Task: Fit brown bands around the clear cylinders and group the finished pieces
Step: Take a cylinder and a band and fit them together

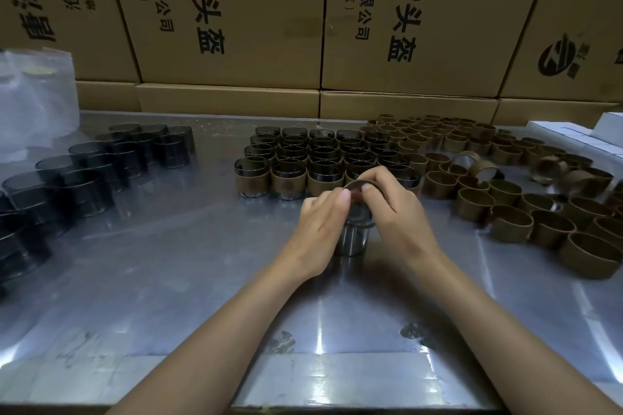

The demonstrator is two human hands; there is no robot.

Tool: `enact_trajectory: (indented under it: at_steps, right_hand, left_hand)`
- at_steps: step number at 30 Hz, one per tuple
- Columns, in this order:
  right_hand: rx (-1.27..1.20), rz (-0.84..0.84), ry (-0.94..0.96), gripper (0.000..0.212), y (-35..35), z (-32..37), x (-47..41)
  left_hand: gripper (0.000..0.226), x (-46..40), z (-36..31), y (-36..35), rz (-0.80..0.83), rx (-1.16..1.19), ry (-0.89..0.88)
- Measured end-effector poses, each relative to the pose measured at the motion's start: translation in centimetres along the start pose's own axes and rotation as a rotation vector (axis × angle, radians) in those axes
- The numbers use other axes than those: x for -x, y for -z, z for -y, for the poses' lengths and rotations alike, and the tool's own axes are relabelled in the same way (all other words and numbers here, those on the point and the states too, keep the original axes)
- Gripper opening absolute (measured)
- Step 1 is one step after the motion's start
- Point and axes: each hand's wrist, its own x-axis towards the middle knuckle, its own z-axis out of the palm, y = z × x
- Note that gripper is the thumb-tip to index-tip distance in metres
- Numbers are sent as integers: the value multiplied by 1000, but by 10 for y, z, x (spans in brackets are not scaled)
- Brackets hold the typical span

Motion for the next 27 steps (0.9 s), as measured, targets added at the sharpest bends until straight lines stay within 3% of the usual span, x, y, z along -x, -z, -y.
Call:
enact_trajectory:
  at_steps: [7,15,17,21,25,27]
  right_hand:
    - [-103,-31,35,39,-9,-6,4]
    - [-143,26,-56,38,-14,-11,3]
    - [-234,86,-119,39,-15,-12,5]
    - [-270,286,-190,68,-18,-14,11]
    - [-190,311,-202,72,-19,-13,8]
    - [-197,306,-222,73,-18,-12,8]
  left_hand:
    - [50,1,-3,-3,-43,149,-21]
    - [19,-1,4,-5,19,194,96]
    - [22,-2,5,-5,5,182,110]
    - [45,-5,7,-3,-53,175,153]
    - [32,-7,8,-4,-40,193,203]
    - [40,-7,8,0,-11,200,221]
